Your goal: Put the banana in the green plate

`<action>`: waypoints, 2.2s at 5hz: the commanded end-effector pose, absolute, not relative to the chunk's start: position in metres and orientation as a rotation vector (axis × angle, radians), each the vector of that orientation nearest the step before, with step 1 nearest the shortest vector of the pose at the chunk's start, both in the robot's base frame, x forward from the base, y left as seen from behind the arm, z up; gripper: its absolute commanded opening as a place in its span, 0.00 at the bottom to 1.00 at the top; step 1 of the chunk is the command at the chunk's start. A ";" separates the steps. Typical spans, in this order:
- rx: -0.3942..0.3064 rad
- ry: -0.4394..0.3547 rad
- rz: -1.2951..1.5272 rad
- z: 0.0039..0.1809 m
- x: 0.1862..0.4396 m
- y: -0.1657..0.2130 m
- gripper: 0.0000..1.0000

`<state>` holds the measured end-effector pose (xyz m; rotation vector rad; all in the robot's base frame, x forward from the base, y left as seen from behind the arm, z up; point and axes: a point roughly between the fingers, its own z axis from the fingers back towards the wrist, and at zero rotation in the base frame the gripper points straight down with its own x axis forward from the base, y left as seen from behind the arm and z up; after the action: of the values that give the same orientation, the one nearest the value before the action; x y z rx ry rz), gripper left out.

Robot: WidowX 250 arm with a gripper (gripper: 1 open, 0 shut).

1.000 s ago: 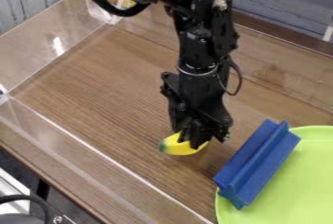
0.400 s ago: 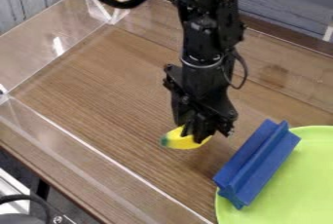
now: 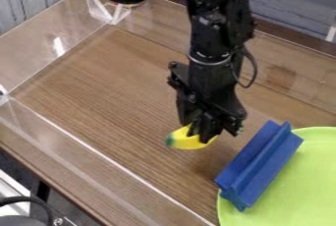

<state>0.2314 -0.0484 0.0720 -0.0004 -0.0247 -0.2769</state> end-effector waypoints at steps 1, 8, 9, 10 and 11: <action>0.003 -0.097 -0.282 0.093 0.240 -0.056 0.00; 0.019 -0.180 -0.185 0.137 0.224 -0.118 0.00; 0.018 -0.187 -0.173 0.140 0.223 -0.124 0.00; 0.016 -0.179 -0.167 0.142 0.219 -0.124 0.00; 0.014 -0.171 -0.158 0.143 0.215 -0.124 0.00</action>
<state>0.2118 -0.1205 0.1279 0.0407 -0.1168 -0.1538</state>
